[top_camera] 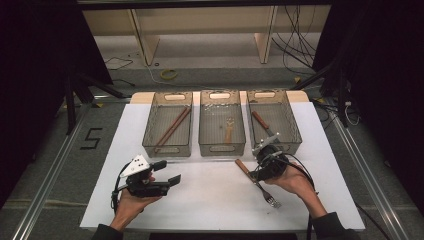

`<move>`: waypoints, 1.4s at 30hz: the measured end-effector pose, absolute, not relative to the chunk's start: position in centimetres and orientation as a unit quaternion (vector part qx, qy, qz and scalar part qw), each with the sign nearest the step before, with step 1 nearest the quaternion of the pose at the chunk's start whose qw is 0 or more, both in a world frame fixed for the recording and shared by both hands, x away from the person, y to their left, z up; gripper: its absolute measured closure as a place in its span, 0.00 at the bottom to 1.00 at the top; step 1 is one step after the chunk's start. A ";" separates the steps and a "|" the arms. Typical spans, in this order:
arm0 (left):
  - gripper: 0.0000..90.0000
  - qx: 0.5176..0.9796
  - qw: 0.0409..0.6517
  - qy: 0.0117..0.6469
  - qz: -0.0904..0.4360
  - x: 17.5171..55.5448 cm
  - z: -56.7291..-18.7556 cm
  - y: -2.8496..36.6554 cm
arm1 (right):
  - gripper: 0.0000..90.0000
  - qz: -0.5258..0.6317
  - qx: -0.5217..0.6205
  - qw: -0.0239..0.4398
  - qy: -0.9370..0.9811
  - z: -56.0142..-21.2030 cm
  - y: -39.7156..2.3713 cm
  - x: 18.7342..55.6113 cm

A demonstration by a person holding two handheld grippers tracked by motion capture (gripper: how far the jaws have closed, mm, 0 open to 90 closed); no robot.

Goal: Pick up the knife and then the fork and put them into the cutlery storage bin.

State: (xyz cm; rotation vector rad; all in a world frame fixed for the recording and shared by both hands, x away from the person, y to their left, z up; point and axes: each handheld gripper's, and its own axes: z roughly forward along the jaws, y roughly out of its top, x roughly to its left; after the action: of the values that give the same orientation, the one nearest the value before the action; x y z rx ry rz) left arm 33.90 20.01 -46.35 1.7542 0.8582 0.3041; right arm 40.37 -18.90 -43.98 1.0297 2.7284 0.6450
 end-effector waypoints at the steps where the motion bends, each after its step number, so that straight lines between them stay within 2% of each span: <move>1: 0.21 0.742 0.550 0.362 0.129 33.9 -46.4 20.0 | 0.51 0.212 0.341 0.074 0.913 -44.1 -18.8 40.3; 18: 0.21 0.744 0.547 0.362 0.129 33.9 -46.4 20.0 | 0.64 0.176 0.324 0.069 0.927 -45.9 -18.0 40.0; 27: 0.21 0.745 0.546 0.361 0.129 33.9 -46.4 19.9 | 0.74 0.163 0.313 0.072 0.933 -46.2 -17.7 39.8; 42: 0.21 0.751 0.539 0.358 0.130 33.9 -46.6 19.7 | 0.86 0.165 0.309 0.064 0.935 -46.2 -17.7 39.8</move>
State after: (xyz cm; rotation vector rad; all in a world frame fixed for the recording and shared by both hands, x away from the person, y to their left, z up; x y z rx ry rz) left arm 33.88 19.73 -46.57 1.7856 0.8513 0.3090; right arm 39.78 -17.65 -46.21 0.9325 2.8227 0.4977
